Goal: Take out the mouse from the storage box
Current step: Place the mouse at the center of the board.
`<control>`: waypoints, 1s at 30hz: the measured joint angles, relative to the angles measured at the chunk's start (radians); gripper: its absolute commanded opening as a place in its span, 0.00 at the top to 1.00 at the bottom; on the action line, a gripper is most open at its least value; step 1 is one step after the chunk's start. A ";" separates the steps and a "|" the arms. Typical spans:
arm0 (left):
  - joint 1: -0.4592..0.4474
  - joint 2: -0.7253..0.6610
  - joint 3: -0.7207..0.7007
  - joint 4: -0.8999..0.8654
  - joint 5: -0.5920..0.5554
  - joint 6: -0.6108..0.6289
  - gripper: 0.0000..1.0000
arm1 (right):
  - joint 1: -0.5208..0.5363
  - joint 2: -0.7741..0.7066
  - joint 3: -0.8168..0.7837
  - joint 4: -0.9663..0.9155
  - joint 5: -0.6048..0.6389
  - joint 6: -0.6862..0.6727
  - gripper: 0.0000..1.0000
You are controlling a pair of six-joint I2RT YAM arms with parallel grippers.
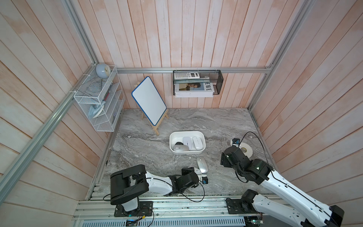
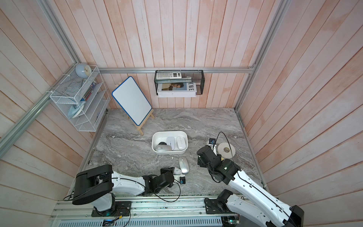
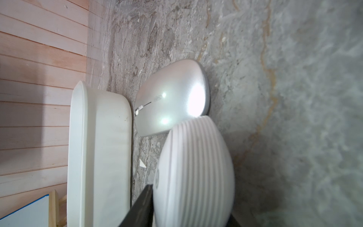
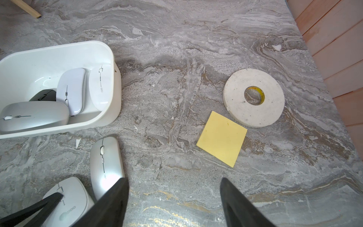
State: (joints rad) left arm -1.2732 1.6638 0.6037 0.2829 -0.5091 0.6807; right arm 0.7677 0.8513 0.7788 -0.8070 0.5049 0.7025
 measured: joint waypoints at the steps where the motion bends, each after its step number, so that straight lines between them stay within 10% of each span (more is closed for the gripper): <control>1: -0.004 -0.004 0.000 0.011 -0.016 -0.009 0.00 | 0.000 0.002 0.000 0.000 -0.003 0.000 0.23; 30: -0.103 -0.178 0.014 -0.278 0.006 -0.120 0.00 | -0.004 0.055 0.038 0.002 -0.029 -0.009 0.22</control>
State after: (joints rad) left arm -1.3762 1.4860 0.6182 0.0048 -0.5030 0.5606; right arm 0.7639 0.9058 0.8165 -0.8047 0.4759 0.6933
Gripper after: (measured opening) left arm 0.996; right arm 0.773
